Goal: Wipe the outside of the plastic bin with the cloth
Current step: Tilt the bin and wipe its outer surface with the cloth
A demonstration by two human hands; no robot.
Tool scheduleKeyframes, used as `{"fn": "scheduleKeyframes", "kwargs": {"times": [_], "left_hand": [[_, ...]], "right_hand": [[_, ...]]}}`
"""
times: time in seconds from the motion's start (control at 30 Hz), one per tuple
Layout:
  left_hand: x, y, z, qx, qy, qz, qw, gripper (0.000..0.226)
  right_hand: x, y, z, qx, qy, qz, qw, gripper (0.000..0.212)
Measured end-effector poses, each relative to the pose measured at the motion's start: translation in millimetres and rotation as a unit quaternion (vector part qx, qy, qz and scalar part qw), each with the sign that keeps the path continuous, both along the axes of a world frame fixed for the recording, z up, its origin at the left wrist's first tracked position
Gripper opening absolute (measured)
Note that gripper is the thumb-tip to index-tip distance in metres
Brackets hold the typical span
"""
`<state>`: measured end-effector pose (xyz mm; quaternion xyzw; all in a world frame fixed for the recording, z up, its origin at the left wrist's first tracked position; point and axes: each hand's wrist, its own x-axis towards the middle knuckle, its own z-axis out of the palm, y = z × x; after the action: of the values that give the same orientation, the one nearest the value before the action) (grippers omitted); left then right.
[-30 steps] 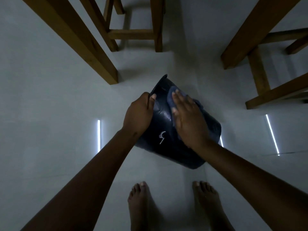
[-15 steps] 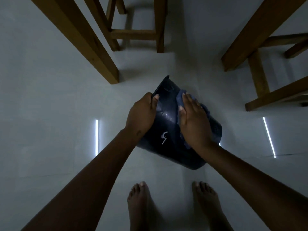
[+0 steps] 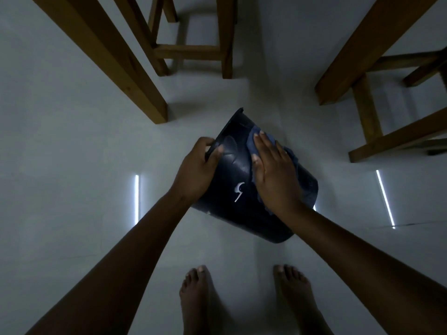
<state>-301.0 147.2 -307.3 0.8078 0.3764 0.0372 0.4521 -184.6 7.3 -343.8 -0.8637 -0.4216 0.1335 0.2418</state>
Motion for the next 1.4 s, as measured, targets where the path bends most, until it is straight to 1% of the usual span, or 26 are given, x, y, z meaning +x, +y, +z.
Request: {"fn": "scheduleKeyframes", "kwargs": {"times": [0.07, 0.17, 0.23, 0.3, 0.33, 0.4, 0.47, 0.53, 0.57, 0.6, 0.67, 0.73, 0.8, 0.87, 0.93, 1.0, 1.03, 1.13, 1.2, 1.27, 1.33, 1.4], "left_hand": [[-18.4, -5.6, -4.5, -0.003, 0.010, 0.007, 1.000, 0.024], [-19.0, -11.8, -7.2, 0.047, 0.019, 0.010, 0.999, 0.025], [-4.3, -10.4, -5.7, 0.091, 0.009, 0.003, 0.996, 0.028], [9.3, -7.6, -4.2, 0.112, 0.004, -0.007, 0.994, 0.033], [13.1, -6.3, -4.0, 0.112, 0.005, -0.012, 0.994, 0.034], [18.0, -4.7, -3.6, 0.105, 0.006, -0.023, 0.994, 0.034], [22.4, -3.7, -2.4, 0.101, 0.010, -0.028, 0.994, 0.032], [25.5, -2.9, -2.4, 0.101, 0.022, -0.027, 0.994, 0.031], [25.4, -2.5, -2.9, 0.100, 0.028, -0.026, 0.994, 0.031], [24.1, -2.2, -4.4, 0.097, 0.031, -0.023, 0.995, 0.032], [19.9, -2.4, -6.3, 0.085, 0.036, -0.014, 0.996, 0.034], [18.1, -2.7, -8.2, 0.082, 0.033, -0.008, 0.996, 0.037], [20.3, -3.2, -7.2, 0.081, 0.031, -0.006, 0.996, 0.038], [24.3, -3.0, -5.6, 0.086, 0.033, -0.013, 0.996, 0.040], [26.6, -2.5, -4.1, 0.089, 0.038, -0.018, 0.995, 0.040], [26.1, -1.8, -3.7, 0.081, 0.041, -0.013, 0.996, 0.039], [25.2, -1.5, -3.5, 0.072, 0.040, -0.009, 0.997, 0.039], [22.9, -0.4, -6.6, 0.062, 0.034, -0.003, 0.997, 0.040], [24.4, -0.7, -6.3, 0.060, 0.034, 0.000, 0.998, 0.040], [28.1, -1.8, -4.3, 0.057, 0.035, -0.002, 0.998, 0.038], [30.4, -2.9, -3.0, 0.063, 0.039, -0.009, 0.997, 0.034], [28.6, -2.2, -2.6, 0.063, 0.042, -0.010, 0.997, 0.033]], "right_hand": [[14.0, 1.6, -3.1, 0.008, 0.043, -0.009, 0.999, 0.053], [11.5, -9.1, -2.3, 0.012, 0.065, -0.027, 0.997, 0.055], [-15.8, -24.3, 1.7, 0.000, 0.032, -0.019, 0.999, 0.054], [-45.5, -37.3, 5.5, -0.015, -0.016, 0.004, 1.000, 0.053], [-52.3, -39.0, 6.6, -0.020, -0.032, 0.015, 0.999, 0.053], [-42.4, -29.3, 6.1, -0.018, -0.035, 0.027, 0.999, 0.052], [-15.6, -11.7, 3.9, -0.009, -0.001, 0.015, 1.000, 0.053], [7.4, -5.8, 0.1, 0.005, 0.039, -0.018, 0.999, 0.056], [7.6, -10.2, -0.6, -0.002, 0.035, -0.032, 0.999, 0.057], [0.1, -18.0, -0.8, -0.018, 0.011, -0.037, 0.999, 0.056], [-29.2, -36.4, 1.5, -0.055, -0.048, -0.012, 0.997, 0.054], [-51.8, -44.9, 3.8, -0.072, -0.065, 0.039, 0.995, 0.054], [-47.5, -35.6, 3.7, -0.070, -0.076, 0.073, 0.992, 0.054], [-27.9, -17.5, 7.7, -0.060, -0.052, 0.057, 0.995, 0.054], [-8.9, -10.3, 8.1, -0.041, -0.023, 0.011, 0.999, 0.056], [-9.4, -20.4, 3.9, -0.047, -0.029, -0.024, 0.998, 0.057], [-17.7, -28.8, 2.1, -0.061, -0.043, -0.023, 0.997, 0.056], [-54.8, -47.0, -1.3, -0.098, -0.073, 0.041, 0.992, 0.057], [-54.2, -41.2, -1.1, -0.086, -0.081, 0.074, 0.990, 0.058], [-35.8, -23.4, 2.5, -0.070, -0.073, 0.059, 0.993, 0.056], [-14.6, -11.7, 5.1, -0.047, -0.043, 0.009, 0.998, 0.056], [-11.9, -16.7, 4.1, -0.040, -0.025, -0.028, 0.999, 0.057]]}}
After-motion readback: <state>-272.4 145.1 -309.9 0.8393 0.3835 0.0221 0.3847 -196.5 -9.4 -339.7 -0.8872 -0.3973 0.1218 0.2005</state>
